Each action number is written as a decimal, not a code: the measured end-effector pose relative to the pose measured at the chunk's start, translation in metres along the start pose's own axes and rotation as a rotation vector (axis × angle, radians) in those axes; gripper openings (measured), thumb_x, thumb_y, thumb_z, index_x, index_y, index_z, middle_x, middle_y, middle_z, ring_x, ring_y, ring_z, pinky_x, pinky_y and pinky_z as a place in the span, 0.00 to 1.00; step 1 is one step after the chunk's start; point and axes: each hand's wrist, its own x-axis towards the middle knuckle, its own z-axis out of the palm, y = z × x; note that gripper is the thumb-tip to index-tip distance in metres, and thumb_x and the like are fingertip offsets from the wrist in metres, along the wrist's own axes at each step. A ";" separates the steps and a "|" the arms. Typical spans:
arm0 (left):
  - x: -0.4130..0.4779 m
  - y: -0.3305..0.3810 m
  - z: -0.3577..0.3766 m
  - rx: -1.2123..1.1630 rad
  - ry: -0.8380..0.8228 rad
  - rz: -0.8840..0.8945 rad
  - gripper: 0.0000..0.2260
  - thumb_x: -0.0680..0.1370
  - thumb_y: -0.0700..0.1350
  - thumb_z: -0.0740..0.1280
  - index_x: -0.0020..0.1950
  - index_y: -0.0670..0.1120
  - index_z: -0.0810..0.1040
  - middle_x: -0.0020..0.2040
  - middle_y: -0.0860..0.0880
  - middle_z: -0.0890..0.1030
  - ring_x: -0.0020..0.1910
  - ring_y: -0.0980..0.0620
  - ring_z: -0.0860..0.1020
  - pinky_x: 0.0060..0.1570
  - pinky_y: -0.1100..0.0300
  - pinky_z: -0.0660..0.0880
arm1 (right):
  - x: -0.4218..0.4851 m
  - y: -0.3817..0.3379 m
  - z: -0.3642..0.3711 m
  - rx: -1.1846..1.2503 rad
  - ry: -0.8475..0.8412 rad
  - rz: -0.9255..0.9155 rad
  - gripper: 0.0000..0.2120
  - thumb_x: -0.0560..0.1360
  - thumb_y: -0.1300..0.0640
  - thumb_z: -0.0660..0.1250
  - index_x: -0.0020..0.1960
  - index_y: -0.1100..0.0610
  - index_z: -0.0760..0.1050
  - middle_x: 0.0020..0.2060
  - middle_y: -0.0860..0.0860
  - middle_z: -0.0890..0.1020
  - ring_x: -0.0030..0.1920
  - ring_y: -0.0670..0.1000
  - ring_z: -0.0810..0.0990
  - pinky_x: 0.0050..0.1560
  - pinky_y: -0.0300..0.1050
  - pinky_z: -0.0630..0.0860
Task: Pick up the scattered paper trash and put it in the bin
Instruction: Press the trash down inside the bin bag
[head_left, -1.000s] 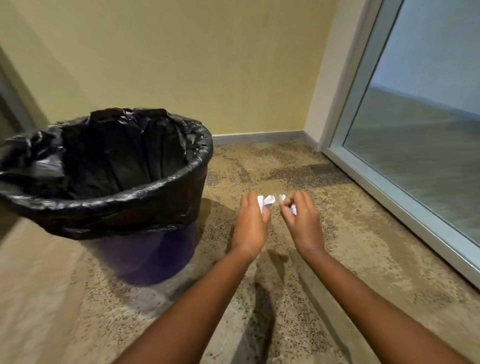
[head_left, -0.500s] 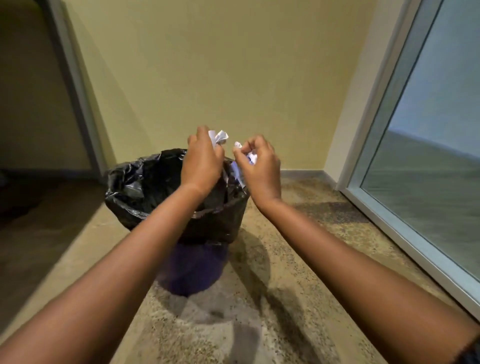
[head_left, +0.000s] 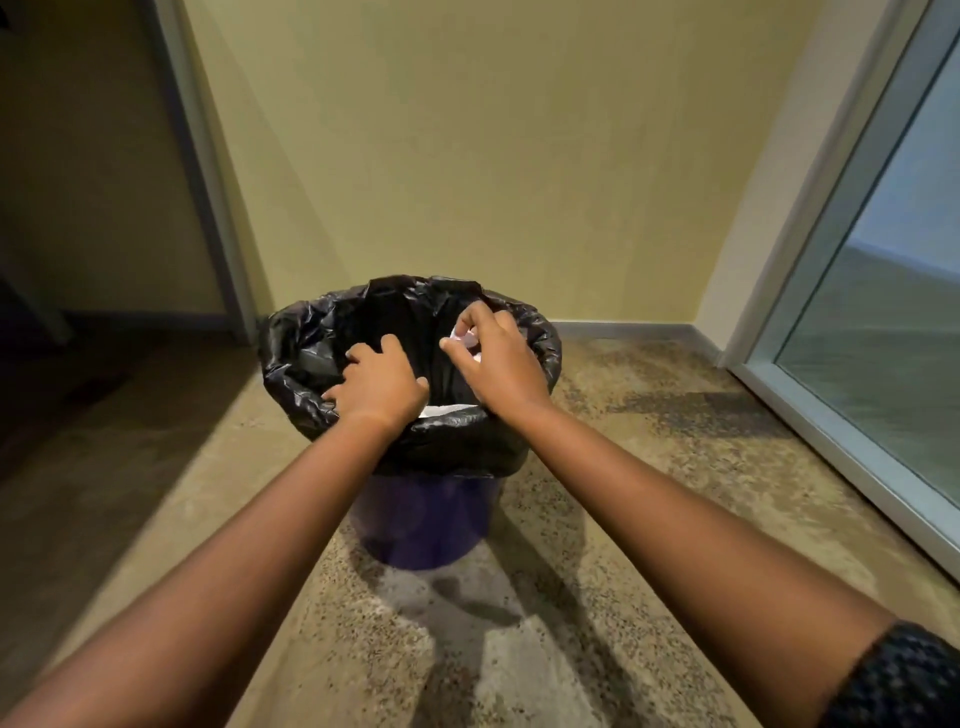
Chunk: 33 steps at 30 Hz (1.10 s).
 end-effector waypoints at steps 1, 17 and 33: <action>0.000 0.001 0.002 0.017 0.011 0.015 0.24 0.79 0.50 0.61 0.71 0.41 0.60 0.72 0.34 0.61 0.69 0.34 0.66 0.65 0.35 0.64 | 0.000 0.002 0.002 -0.021 -0.001 -0.004 0.10 0.75 0.51 0.63 0.52 0.55 0.70 0.53 0.54 0.74 0.55 0.55 0.74 0.45 0.44 0.68; 0.007 0.002 0.013 0.081 0.170 0.118 0.19 0.79 0.49 0.60 0.68 0.44 0.69 0.60 0.42 0.75 0.60 0.41 0.74 0.60 0.46 0.69 | 0.002 0.016 -0.003 0.070 0.027 -0.060 0.02 0.74 0.61 0.61 0.47 0.57 0.72 0.43 0.51 0.75 0.46 0.49 0.74 0.44 0.39 0.70; -0.075 0.013 -0.062 -0.212 0.040 -0.041 0.14 0.73 0.36 0.68 0.56 0.47 0.77 0.51 0.47 0.78 0.51 0.43 0.77 0.48 0.53 0.70 | -0.003 0.002 -0.135 -0.269 -0.569 0.175 0.13 0.77 0.62 0.57 0.60 0.55 0.71 0.55 0.50 0.73 0.53 0.50 0.74 0.48 0.38 0.70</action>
